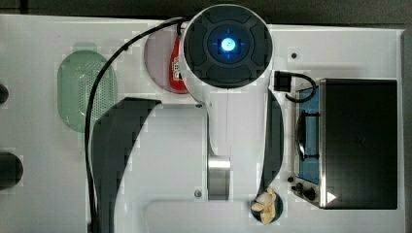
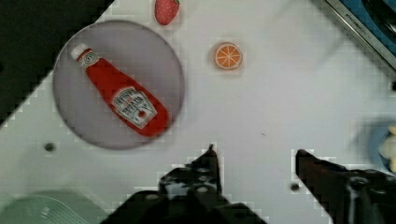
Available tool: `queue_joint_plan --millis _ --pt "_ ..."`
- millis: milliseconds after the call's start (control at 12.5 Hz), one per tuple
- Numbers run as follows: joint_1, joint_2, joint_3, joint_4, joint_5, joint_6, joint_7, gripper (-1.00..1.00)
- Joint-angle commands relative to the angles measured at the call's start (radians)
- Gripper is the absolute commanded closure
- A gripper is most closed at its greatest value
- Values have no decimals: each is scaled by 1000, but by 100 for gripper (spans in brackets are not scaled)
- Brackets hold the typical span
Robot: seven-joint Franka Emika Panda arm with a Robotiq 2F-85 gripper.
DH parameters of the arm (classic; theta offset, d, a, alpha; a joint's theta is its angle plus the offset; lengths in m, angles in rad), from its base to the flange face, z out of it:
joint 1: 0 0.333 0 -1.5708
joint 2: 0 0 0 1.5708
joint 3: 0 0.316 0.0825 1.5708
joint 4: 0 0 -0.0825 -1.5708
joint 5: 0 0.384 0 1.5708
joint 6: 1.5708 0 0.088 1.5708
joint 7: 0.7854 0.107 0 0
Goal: Flap open oven.
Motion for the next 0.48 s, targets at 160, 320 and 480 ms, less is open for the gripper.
queue_joint_plan --millis 160,320,480 --pt "-27 -366 -23 -242 17 -128 44 -81" --pt "-27 -366 -22 -241 17 -128 44 -100" --pt "-27 -366 -22 -241 17 -128 44 -100"
